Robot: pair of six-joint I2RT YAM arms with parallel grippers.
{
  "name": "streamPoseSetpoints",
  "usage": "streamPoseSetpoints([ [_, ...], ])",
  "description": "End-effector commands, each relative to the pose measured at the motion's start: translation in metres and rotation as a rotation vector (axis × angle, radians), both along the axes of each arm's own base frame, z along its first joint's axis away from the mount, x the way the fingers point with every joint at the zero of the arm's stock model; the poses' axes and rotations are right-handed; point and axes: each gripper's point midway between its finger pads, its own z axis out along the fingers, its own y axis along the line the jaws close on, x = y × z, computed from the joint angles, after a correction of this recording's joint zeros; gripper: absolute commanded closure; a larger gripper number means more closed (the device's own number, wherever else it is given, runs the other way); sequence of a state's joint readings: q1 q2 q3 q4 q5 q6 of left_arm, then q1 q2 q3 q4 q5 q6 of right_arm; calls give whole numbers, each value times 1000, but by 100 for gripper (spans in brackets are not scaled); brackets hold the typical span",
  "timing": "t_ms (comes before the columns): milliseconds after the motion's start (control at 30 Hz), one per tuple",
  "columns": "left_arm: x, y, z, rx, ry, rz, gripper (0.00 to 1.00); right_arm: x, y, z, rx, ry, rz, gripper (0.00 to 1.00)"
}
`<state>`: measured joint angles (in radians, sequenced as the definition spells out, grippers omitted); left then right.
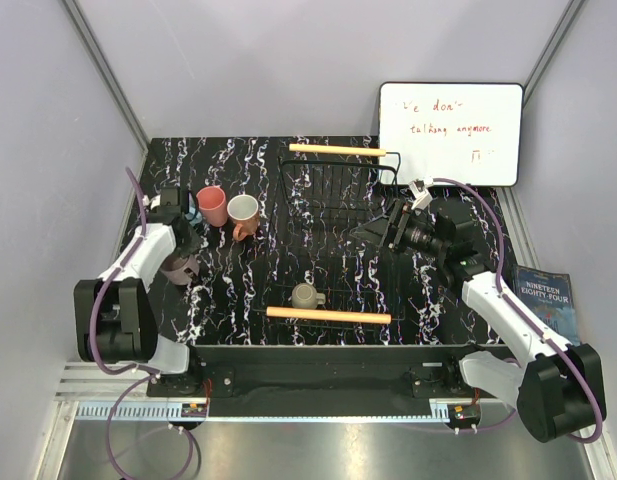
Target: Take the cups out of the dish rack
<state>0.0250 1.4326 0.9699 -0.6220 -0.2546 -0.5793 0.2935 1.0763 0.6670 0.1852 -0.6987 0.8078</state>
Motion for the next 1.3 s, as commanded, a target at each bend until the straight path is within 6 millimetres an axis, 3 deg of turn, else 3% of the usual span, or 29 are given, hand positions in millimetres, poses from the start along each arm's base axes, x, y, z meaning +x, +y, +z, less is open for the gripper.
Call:
streamPoseSetpoints([
  [0, 17, 1, 0, -5, -74, 20, 100, 1, 0, 7, 1, -44, 4, 16],
  [433, 20, 7, -24, 7, -2, 24, 100, 2, 0, 1, -3, -30, 1, 16],
  [600, 12, 7, -28, -6, 24, 43, 100, 0, -1, -2, -8, -28, 2, 16],
  [667, 10, 7, -24, -8, 24, 50, 94, -1, -2, -3, -10, -26, 1, 16],
  [967, 9, -1, 26, -42, -89, 29, 43, 1, -1, 0, -13, -26, 2, 16],
  [1067, 5, -1, 46, -38, -126, 28, 35, 3, -1, 0, -19, -24, 0, 16],
  [1233, 5, -8, 101, -42, -264, 19, 29, 8, -2, 2, -90, -13, 2, 16],
  [1267, 3, -12, 111, -46, -287, 13, 28, 12, -3, -5, -126, 16, -7, 16],
])
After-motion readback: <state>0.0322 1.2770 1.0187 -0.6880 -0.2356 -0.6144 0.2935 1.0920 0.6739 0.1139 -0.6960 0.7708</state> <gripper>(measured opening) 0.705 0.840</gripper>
